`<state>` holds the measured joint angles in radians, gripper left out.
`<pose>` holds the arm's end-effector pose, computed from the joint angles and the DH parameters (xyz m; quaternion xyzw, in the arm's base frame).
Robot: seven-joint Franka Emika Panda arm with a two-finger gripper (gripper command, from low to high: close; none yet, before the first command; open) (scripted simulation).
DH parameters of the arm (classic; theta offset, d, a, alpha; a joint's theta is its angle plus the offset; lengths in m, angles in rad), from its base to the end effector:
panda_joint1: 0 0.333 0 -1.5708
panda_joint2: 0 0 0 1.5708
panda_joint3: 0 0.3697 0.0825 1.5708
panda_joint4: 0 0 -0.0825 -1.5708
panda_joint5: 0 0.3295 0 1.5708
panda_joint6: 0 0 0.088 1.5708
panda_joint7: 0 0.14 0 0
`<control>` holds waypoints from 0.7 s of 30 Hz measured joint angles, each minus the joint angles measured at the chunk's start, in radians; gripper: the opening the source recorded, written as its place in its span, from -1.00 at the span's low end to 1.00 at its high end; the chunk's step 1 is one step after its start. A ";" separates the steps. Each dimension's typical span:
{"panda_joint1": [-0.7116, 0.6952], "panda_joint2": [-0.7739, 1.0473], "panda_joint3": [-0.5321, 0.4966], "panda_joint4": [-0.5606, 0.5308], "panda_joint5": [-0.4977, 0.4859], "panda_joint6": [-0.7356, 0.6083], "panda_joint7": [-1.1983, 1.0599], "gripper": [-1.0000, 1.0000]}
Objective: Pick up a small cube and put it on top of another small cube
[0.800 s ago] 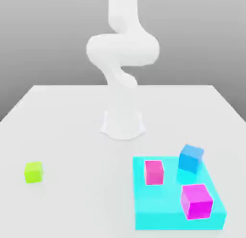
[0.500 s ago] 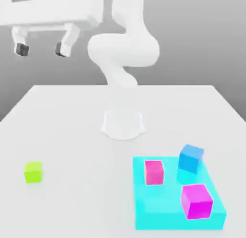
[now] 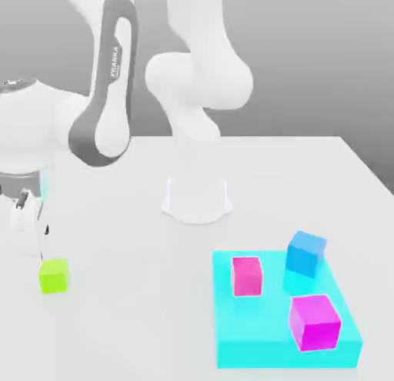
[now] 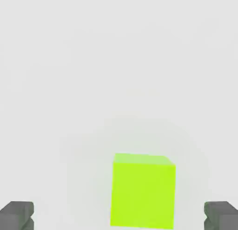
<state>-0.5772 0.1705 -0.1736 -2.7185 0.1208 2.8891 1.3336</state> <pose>0.2830 -0.2745 0.2460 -0.4541 0.8909 -0.0019 0.0011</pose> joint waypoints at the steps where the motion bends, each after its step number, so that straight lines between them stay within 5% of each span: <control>1: -0.017 0.036 0.021 0.006 0.024 0.028 -0.016 0.00; 4: -0.074 0.145 0.088 0.027 0.070 0.115 -0.051 0.00; 5: -0.085 0.165 0.100 0.031 0.077 0.131 -0.056 -1.00; 12: -0.085 0.162 0.100 0.030 0.074 0.129 -0.053 -1.00; 18: -0.032 -0.033 0.021 -0.011 -0.041 -0.023 0.033 -1.00; 21: 0.081 -0.128 0.080 -0.023 -0.059 -0.098 0.159 -1.00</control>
<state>-0.4963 0.0428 -0.0931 -2.7410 0.0616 2.7914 1.4927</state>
